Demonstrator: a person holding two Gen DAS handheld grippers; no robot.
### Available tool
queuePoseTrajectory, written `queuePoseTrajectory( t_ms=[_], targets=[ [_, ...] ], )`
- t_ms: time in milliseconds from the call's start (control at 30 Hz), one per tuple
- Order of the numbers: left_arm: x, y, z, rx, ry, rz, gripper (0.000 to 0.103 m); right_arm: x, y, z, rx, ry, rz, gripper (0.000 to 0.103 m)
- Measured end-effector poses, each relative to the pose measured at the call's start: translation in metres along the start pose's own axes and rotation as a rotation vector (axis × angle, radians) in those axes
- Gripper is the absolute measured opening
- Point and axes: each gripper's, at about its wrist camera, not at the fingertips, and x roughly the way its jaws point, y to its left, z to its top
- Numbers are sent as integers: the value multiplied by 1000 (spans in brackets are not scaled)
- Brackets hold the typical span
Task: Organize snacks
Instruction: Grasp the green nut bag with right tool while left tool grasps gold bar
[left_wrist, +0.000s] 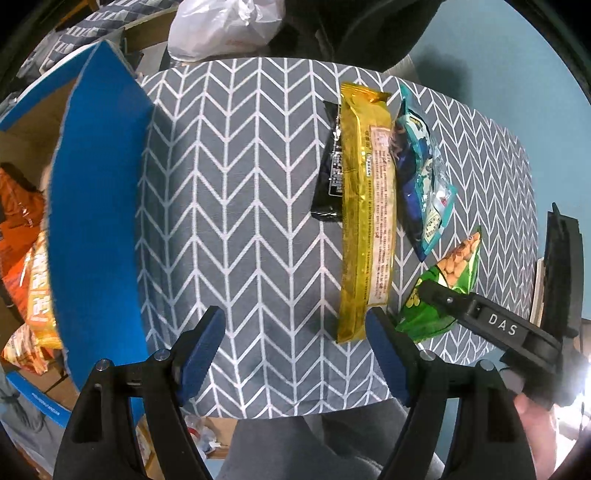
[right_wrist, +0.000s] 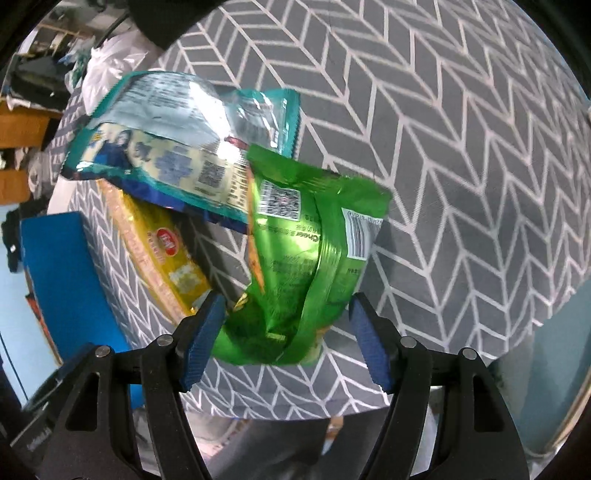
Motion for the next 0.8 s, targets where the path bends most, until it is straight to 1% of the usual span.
queuePoseTrajectory(
  t_ms=[33,100,133,167,233,433,533,633,800],
  targets=[
    [3,-3,2,-1,1,-1,79,3,-2,1,6,2,16,70],
    [7,-7,5,-2,1,-2,79,3,-4,1,2,-5,20,59],
    [9,-9,8,-5,2,-3,79,3,-5,2,-8,-8,20,51],
    [11,-12,11,-9,4,-6,79,2,-7,3,-15,-10,28,45],
    [14,-16,16,-13,6,-14,79,-2,-13,4,-27,-13,36,39],
    [24,-33,36,-20,2,-15,82,-22,-31,12,-70,-51,-45,38],
    [34,-41,45,-27,12,-15,82,-33,-39,17,-113,-79,-106,38],
    [43,-48,52,-35,16,-10,82,-41,-45,22,-152,-96,-147,38],
    [60,-57,62,-53,19,5,82,-54,-55,36,-207,-107,-177,38]
  ],
)
